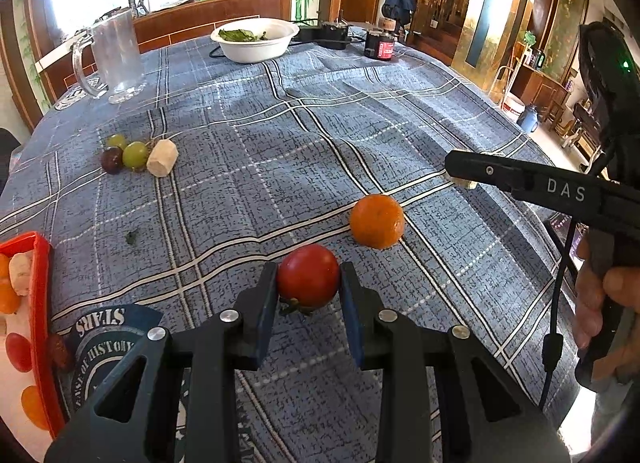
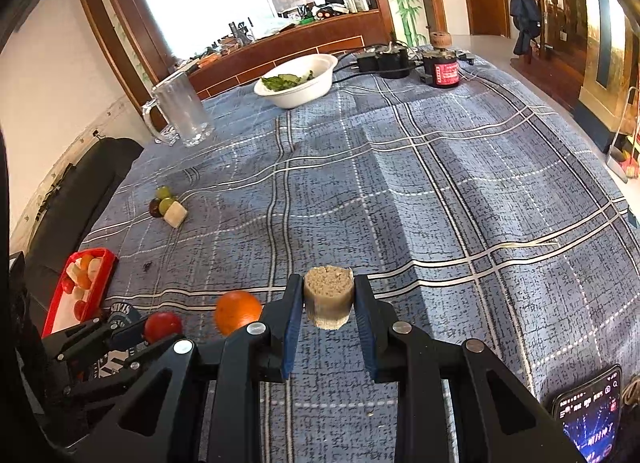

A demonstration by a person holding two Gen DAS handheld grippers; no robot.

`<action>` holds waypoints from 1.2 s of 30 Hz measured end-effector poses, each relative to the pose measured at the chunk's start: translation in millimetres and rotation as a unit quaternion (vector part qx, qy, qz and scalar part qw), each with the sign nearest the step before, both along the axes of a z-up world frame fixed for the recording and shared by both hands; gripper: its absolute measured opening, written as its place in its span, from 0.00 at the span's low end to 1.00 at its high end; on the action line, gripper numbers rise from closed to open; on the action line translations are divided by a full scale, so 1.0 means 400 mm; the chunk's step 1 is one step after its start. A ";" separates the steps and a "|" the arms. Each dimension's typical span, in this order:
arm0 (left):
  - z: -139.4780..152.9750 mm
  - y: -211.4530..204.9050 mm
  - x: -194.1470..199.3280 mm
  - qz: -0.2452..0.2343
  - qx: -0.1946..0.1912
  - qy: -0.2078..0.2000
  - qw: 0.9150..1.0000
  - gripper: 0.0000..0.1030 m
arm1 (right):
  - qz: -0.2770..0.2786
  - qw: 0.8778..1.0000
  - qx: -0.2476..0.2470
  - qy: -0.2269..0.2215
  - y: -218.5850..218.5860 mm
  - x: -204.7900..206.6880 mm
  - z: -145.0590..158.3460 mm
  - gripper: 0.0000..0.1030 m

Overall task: Organize fruits
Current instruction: 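Carry the tomato and cork cylinder toward the red-rimmed tray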

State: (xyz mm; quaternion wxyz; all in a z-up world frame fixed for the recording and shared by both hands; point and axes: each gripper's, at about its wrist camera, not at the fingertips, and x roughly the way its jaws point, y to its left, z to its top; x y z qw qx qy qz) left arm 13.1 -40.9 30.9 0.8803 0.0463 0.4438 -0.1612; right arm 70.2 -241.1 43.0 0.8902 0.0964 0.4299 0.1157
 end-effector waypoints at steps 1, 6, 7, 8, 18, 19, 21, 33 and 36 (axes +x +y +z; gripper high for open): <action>0.002 0.003 -0.002 0.001 0.000 -0.002 1.000 0.26 | 0.002 1.000 0.000 -0.001 0.004 -0.003 0.004 0.26; 0.031 0.038 -0.027 0.011 -0.014 -0.013 1.000 0.26 | 0.024 1.000 0.007 -0.008 0.042 -0.024 0.026 0.26; 0.037 0.048 -0.032 0.014 -0.017 -0.015 1.000 0.26 | 0.030 0.999 0.008 -0.009 0.048 -0.026 0.030 0.26; 0.046 0.066 -0.041 0.020 -0.020 -0.019 0.999 0.27 | 0.035 0.999 0.008 -0.011 0.058 -0.030 0.035 0.26; 0.124 0.263 -0.139 0.098 -0.049 -0.049 0.993 0.27 | 0.092 0.995 0.012 -0.023 0.166 -0.057 0.075 0.26; 0.131 0.283 -0.149 0.107 -0.051 -0.052 0.992 0.27 | 0.098 0.995 0.013 -0.024 0.174 -0.062 0.077 0.26; 0.145 0.331 -0.174 0.130 -0.052 -0.062 0.988 0.27 | 0.112 0.993 0.012 -0.026 0.201 -0.067 0.084 0.26; 0.115 0.558 -0.263 0.241 -0.037 -0.059 0.968 0.27 | 0.203 0.979 0.026 -0.019 0.401 -0.100 0.106 0.25; 0.103 0.586 -0.271 0.252 -0.035 -0.054 0.966 0.27 | 0.232 0.972 0.036 -0.013 0.467 -0.108 0.109 0.25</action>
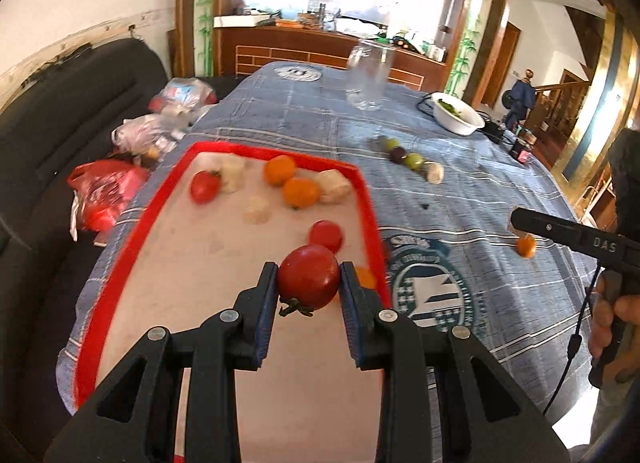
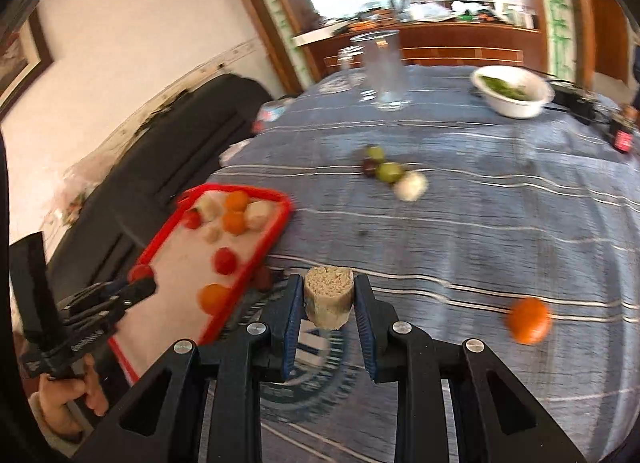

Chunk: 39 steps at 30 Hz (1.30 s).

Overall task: Organize fruits
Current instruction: 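Carry the tomato and cork cylinder toward the red-rimmed tray, then lower the tomato into the tray and open left tool while right tool releases the cork cylinder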

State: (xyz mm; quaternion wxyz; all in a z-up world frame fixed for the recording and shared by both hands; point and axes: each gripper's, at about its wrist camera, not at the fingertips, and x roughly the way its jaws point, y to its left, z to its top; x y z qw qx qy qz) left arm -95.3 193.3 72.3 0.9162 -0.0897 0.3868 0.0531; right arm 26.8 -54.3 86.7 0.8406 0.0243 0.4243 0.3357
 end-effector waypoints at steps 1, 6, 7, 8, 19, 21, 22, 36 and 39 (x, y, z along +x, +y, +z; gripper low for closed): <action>-0.003 0.006 -0.001 0.003 0.000 0.001 1.000 0.27 | 0.009 1.000 0.000 0.000 0.020 -0.007 0.002 0.25; -0.012 0.045 -0.007 0.011 -0.003 0.006 1.000 0.27 | 0.063 0.998 -0.005 -0.008 0.136 -0.030 0.000 0.25; -0.013 0.051 -0.007 0.013 -0.002 0.006 1.000 0.27 | 0.070 0.997 -0.005 -0.008 0.151 -0.031 -0.002 0.25; -0.014 0.061 -0.005 0.015 -0.002 0.007 1.000 0.27 | 0.079 0.997 -0.004 -0.005 0.173 -0.030 -0.005 0.25; -0.033 0.174 0.058 0.041 -0.015 0.031 0.999 0.27 | 0.159 0.983 0.045 0.079 0.388 0.011 -0.078 0.25; -0.040 0.201 0.079 0.043 -0.022 0.036 0.998 0.27 | 0.169 0.981 0.041 0.082 0.426 0.001 -0.091 0.25; -0.045 0.212 0.090 0.046 -0.023 0.042 0.998 0.27 | 0.173 0.981 0.038 0.081 0.437 -0.005 -0.094 0.25; -0.093 0.251 0.199 0.045 -0.052 0.081 0.994 0.27 | 0.217 0.975 -0.043 0.033 0.556 -0.071 -0.147 0.25; -0.107 0.256 0.215 0.052 -0.048 0.101 0.992 0.27 | 0.218 0.974 -0.049 0.031 0.564 -0.072 -0.153 0.25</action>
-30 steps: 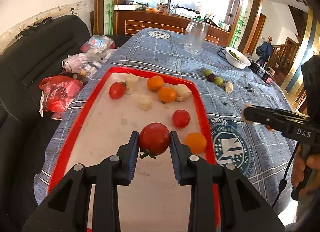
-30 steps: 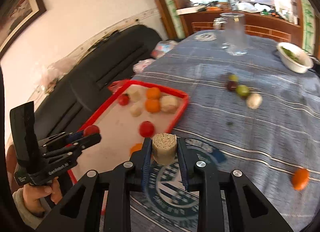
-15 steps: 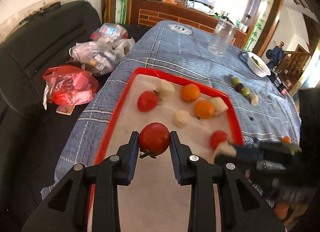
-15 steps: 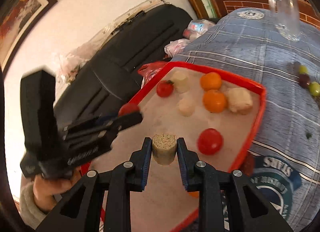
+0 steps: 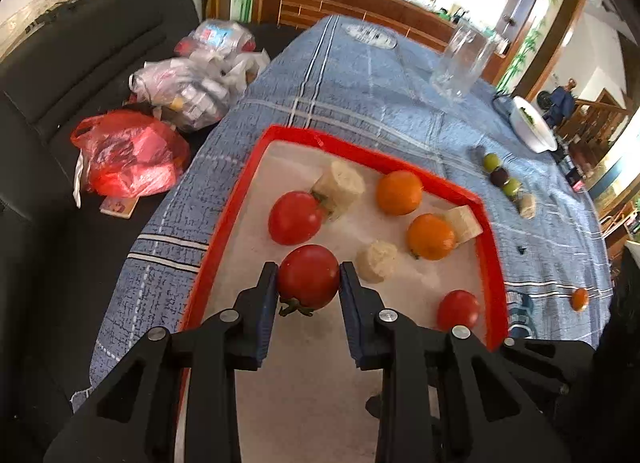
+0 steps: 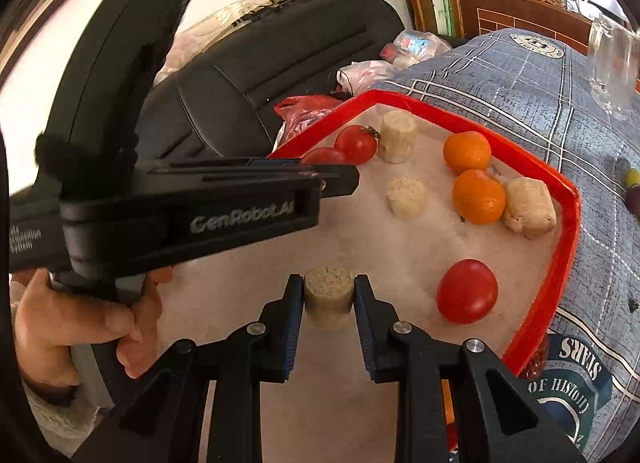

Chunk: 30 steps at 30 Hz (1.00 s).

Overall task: Organize fruits
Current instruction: 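Lower the tomato into the tray and open left tool while right tool releases the cork cylinder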

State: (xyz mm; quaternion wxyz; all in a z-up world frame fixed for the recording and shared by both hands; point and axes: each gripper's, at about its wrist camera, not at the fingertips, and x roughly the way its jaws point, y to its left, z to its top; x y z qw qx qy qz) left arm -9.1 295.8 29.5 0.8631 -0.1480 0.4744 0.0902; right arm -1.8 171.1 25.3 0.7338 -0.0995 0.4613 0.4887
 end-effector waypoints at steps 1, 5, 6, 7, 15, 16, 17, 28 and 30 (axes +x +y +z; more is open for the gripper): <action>-0.006 0.002 0.004 0.001 -0.001 0.006 1.000 0.27 | 0.000 1.000 -0.001 -0.001 0.001 0.003 -0.002 0.25; -0.013 -0.007 0.012 -0.001 -0.001 0.013 1.000 0.27 | -0.001 1.000 -0.007 -0.004 0.004 0.010 -0.012 0.26; -0.015 -0.009 0.013 -0.002 0.003 0.014 1.000 0.27 | -0.002 1.000 -0.006 -0.002 0.002 0.010 -0.013 0.26; -0.014 -0.012 0.013 -0.003 0.007 0.014 1.000 0.27 | -0.003 1.000 -0.007 -0.002 0.005 0.013 -0.016 0.27; -0.016 -0.008 0.019 0.008 -0.004 0.015 1.000 0.27 | -0.011 1.000 0.001 -0.004 -0.010 -0.008 0.001 0.36; -0.015 -0.005 0.020 0.010 -0.006 0.016 1.000 0.27 | -0.013 1.000 0.002 -0.007 -0.015 -0.011 0.007 0.45; -0.014 -0.003 0.019 0.013 -0.008 0.016 1.000 0.27 | -0.015 1.000 0.004 -0.010 -0.021 -0.014 0.014 0.47; 0.054 -0.020 -0.024 0.029 -0.033 -0.026 0.999 0.62 | -0.037 0.998 0.055 -0.016 -0.146 -0.056 0.108 0.50; 0.075 -0.040 -0.031 0.025 -0.034 -0.038 0.998 0.64 | -0.048 0.997 0.064 -0.015 -0.183 -0.061 0.124 0.53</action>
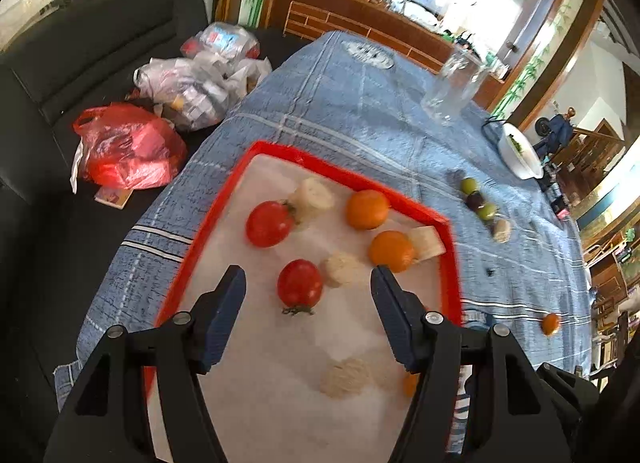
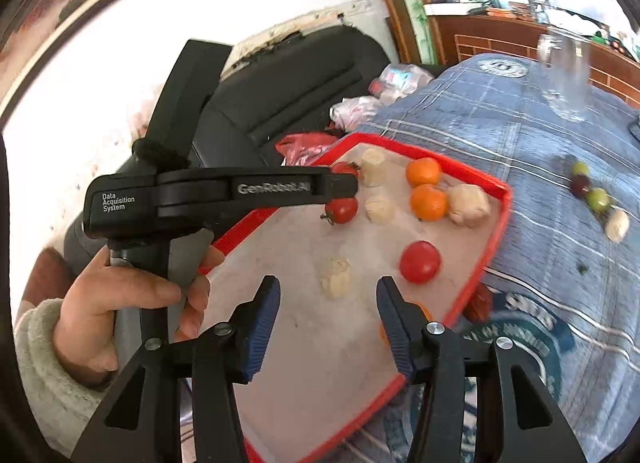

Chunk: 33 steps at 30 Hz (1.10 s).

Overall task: Organize fruits
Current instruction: 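Lower the tomato into the tray and open left tool while right tool releases the cork cylinder, then move left tool to the beige cork cube while right tool approaches the orange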

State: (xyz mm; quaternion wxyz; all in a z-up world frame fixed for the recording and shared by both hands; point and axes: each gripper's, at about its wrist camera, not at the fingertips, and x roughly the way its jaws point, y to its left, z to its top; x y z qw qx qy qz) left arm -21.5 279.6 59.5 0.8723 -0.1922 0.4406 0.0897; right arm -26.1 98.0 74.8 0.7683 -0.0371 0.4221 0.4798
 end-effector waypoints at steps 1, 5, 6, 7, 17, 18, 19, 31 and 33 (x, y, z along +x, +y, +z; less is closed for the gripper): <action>0.008 -0.011 -0.002 -0.003 -0.001 -0.005 1.000 0.67 | -0.004 1.000 0.003 0.000 -0.015 -0.002 0.006 0.56; 0.047 -0.080 0.002 -0.031 0.006 -0.022 0.999 0.67 | -0.030 0.999 0.011 -0.003 -0.089 -0.005 0.030 0.58; 0.056 -0.097 0.004 -0.039 0.008 -0.026 0.999 0.67 | -0.039 0.999 0.013 -0.001 -0.111 -0.003 0.033 0.58; 0.065 -0.112 0.007 -0.046 0.009 -0.030 0.998 0.67 | -0.048 0.999 0.014 0.002 -0.133 -0.001 0.037 0.58; 0.139 -0.319 0.073 -0.130 0.027 -0.063 0.989 0.67 | -0.149 0.988 0.027 0.013 -0.381 0.055 0.043 0.58; 0.138 -0.335 0.079 -0.134 0.029 -0.065 0.988 0.67 | -0.167 0.986 0.027 0.016 -0.416 0.067 0.037 0.58; 0.135 -0.350 0.090 -0.139 0.030 -0.066 0.988 0.67 | -0.178 0.983 0.026 0.020 -0.442 0.075 0.031 0.58; 0.043 -0.535 0.207 -0.196 0.061 -0.033 0.978 0.67 | -0.307 0.952 -0.004 0.016 -0.722 0.142 -0.045 0.60; 0.027 -0.550 0.226 -0.200 0.071 -0.031 0.977 0.67 | -0.319 0.947 -0.013 0.015 -0.745 0.156 -0.060 0.60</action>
